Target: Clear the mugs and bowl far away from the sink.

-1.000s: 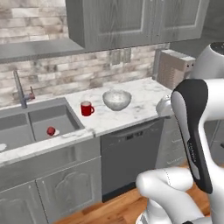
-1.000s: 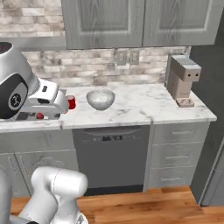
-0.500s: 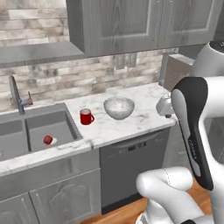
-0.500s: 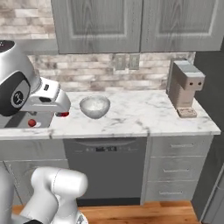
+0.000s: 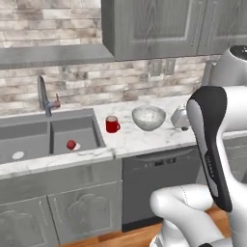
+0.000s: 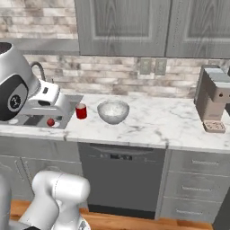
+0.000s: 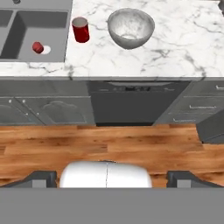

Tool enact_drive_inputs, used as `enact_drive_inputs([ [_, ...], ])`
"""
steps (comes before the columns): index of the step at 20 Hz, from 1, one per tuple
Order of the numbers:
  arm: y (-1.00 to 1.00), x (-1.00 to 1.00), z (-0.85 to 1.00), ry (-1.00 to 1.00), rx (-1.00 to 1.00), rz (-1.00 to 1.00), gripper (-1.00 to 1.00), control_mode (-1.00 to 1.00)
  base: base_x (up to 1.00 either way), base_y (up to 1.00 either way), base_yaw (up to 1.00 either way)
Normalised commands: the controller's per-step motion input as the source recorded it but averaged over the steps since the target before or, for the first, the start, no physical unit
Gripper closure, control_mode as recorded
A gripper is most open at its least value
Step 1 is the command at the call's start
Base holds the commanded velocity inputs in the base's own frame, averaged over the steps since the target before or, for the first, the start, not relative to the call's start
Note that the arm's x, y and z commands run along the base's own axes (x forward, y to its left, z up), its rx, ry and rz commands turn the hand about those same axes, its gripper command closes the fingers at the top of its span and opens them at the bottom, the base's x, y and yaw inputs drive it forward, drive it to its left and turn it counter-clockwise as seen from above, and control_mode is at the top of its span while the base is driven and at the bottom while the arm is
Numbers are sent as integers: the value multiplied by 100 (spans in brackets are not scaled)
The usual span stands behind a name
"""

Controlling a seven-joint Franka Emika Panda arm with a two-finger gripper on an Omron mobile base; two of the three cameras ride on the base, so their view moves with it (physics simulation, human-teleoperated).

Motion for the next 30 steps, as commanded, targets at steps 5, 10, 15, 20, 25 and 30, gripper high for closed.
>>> enact_drive_inputs([
  [5,0,0,0,0,0,0,-100,100,11,-74,34],
  [10,0,0,0,0,0,0,-100,100,58,-7,6],
  [15,0,0,0,0,0,0,-100,100,41,0,0],
  [20,0,0,0,0,0,0,-100,100,35,-1,0],
  [25,0,0,0,0,0,0,-100,100,37,-1,-10],
  [30,0,0,0,0,0,0,-100,100,44,0,-27],
])
